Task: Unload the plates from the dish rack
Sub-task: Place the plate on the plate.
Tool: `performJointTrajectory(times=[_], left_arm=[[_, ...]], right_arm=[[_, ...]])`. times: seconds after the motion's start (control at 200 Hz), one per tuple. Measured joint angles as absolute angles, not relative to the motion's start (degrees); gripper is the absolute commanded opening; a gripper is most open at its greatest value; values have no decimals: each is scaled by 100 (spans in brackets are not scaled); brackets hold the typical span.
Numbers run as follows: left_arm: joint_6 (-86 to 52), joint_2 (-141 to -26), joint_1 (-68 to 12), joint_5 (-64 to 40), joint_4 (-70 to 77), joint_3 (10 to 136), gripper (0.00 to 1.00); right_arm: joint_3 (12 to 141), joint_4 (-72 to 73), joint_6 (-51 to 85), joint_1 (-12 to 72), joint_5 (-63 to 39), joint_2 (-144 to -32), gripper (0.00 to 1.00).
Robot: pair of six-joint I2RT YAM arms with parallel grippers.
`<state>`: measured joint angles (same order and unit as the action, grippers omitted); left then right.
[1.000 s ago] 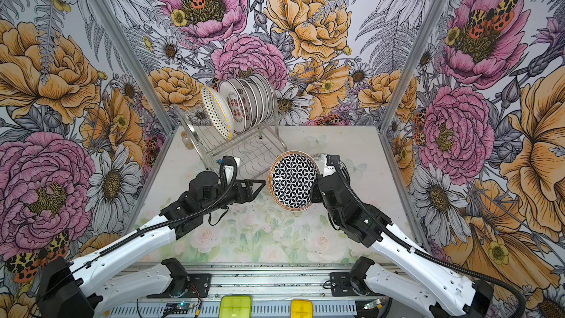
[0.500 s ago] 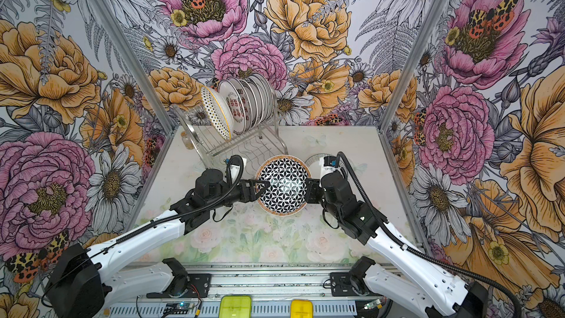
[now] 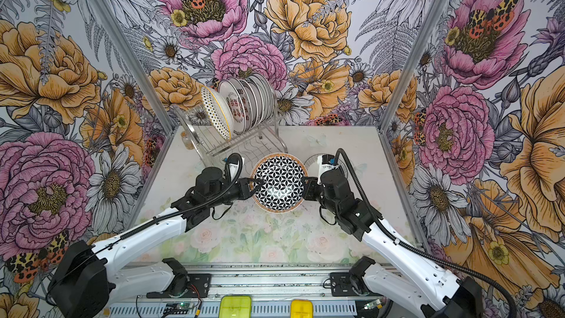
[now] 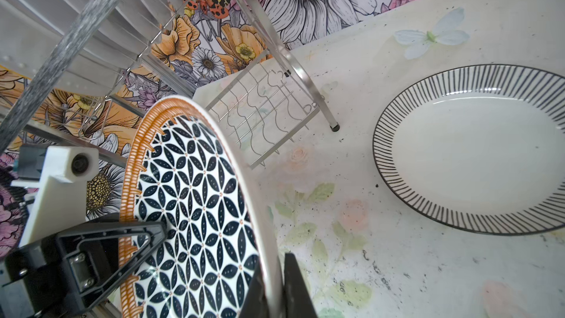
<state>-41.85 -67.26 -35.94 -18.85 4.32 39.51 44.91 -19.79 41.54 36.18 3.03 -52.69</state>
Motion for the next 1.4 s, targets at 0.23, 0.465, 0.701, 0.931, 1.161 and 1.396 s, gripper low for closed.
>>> performJointTrajectory(times=[0.23, 0.465, 0.701, 0.931, 1.161, 1.396], left_arm=[[-4318, -6901, -3548, -1876, 384, 3988, 0], [-4219, -7262, -3704, -1841, 113, 4241, 0], [-4160, -7937, -4010, -1623, -775, 4595, 0], [-4224, -8978, -4209, -1391, -1011, 5769, 0], [-4357, -10418, -4357, -1238, -1090, 7448, 0], [-4464, -12001, -4375, -1175, -1496, 9102, 0]], right_arm=[[4429, -1942, 4108, 3553, 202, -5446, 0], [4405, -1614, 4333, 3275, 360, -5450, 52], [4401, -1310, 4475, 2351, 567, -5435, 66], [4405, -1354, 4565, 1142, 690, -5610, 73], [4475, -1516, 4383, 510, 1253, -6145, 100], [4626, -1588, 4032, 320, 1944, -6342, 100]])
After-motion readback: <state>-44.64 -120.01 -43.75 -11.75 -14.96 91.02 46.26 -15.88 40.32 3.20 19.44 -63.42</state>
